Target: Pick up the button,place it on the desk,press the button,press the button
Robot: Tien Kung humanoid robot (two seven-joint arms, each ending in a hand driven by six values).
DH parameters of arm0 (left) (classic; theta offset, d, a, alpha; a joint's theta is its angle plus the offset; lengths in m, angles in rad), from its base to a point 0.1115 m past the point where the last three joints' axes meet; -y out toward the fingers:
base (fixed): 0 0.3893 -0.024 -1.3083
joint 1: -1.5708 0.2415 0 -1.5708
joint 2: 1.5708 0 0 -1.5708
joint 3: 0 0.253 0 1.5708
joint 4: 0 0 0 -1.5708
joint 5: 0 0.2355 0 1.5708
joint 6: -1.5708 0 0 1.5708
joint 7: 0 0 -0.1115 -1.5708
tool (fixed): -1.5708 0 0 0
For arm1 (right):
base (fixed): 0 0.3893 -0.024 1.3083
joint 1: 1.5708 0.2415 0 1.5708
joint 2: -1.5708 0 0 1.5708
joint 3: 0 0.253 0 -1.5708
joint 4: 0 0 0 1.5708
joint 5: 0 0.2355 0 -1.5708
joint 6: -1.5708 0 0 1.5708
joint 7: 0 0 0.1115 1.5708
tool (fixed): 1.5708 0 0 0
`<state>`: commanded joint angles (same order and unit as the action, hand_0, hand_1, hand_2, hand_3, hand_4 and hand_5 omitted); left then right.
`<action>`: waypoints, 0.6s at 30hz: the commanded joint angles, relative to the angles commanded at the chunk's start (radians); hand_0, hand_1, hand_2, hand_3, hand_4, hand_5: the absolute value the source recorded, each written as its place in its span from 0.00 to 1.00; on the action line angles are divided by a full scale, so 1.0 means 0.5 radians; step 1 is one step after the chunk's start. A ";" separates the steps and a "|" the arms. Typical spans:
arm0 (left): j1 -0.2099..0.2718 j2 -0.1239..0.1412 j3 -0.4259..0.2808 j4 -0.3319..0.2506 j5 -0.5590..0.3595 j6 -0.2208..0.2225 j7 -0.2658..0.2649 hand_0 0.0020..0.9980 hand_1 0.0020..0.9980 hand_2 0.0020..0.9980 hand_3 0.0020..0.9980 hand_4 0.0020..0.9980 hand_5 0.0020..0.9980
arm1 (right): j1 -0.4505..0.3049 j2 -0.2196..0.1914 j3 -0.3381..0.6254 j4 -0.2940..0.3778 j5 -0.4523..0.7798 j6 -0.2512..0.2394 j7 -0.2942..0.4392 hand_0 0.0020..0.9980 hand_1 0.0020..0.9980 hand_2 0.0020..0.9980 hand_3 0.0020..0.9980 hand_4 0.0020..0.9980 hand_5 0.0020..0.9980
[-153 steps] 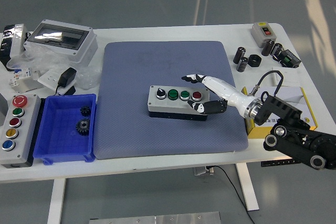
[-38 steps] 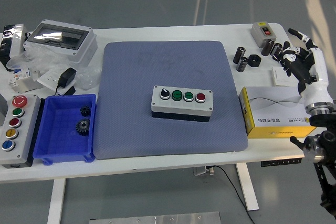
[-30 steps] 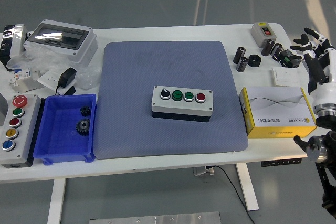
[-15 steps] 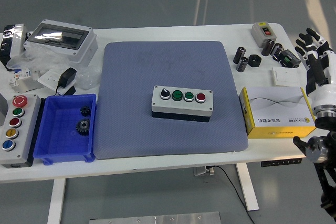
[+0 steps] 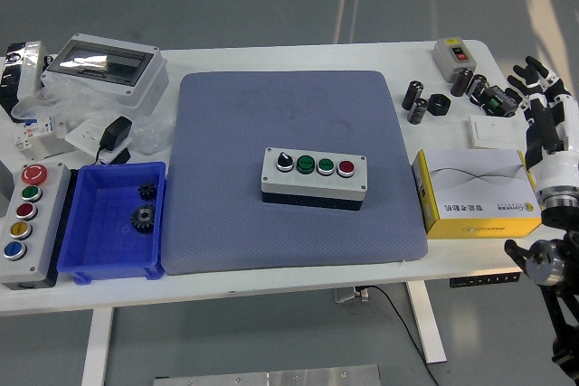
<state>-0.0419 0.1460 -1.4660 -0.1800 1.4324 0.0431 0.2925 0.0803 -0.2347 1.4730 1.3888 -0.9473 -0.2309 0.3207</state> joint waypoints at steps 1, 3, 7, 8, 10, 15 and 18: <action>-0.001 0.000 0.000 0.000 -0.001 0.001 0.000 0.63 0.49 0.53 0.60 0.60 0.22 | 0.000 0.000 0.002 0.001 0.000 0.000 0.000 0.78 0.75 0.76 0.74 0.82 0.59; -0.001 0.000 0.001 0.000 -0.006 0.002 -0.001 0.63 0.49 0.53 0.60 0.60 0.22 | 0.000 0.001 0.006 0.003 0.000 0.001 0.000 0.78 0.75 0.76 0.74 0.82 0.59; 0.001 -0.005 0.006 0.000 -0.024 0.006 -0.003 0.63 0.49 0.53 0.60 0.61 0.22 | -0.002 0.003 0.019 0.007 0.002 0.002 0.001 0.77 0.75 0.76 0.73 0.82 0.59; 0.002 -0.007 0.008 0.000 -0.029 0.007 -0.004 0.63 0.49 0.53 0.60 0.61 0.22 | -0.002 0.003 0.022 0.008 0.003 0.002 0.001 0.77 0.75 0.76 0.73 0.82 0.59; 0.002 -0.011 0.010 0.000 -0.035 0.008 -0.004 0.63 0.49 0.53 0.60 0.61 0.22 | -0.003 0.004 0.026 0.009 0.003 0.003 0.001 0.77 0.75 0.76 0.73 0.82 0.59; 0.001 -0.019 0.014 0.000 -0.045 0.010 -0.004 0.63 0.50 0.53 0.60 0.61 0.22 | -0.002 0.008 0.028 0.012 0.005 0.005 0.002 0.77 0.75 0.76 0.73 0.82 0.59; 0.000 -0.021 0.016 0.000 -0.050 0.011 -0.005 0.63 0.50 0.53 0.60 0.61 0.22 | -0.001 0.010 0.027 0.013 0.004 0.007 0.001 0.77 0.75 0.76 0.73 0.82 0.59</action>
<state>-0.0420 0.1357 -1.4582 -0.1800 1.4073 0.0488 0.2900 0.0799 -0.2296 1.4866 1.3952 -0.9452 -0.2276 0.3214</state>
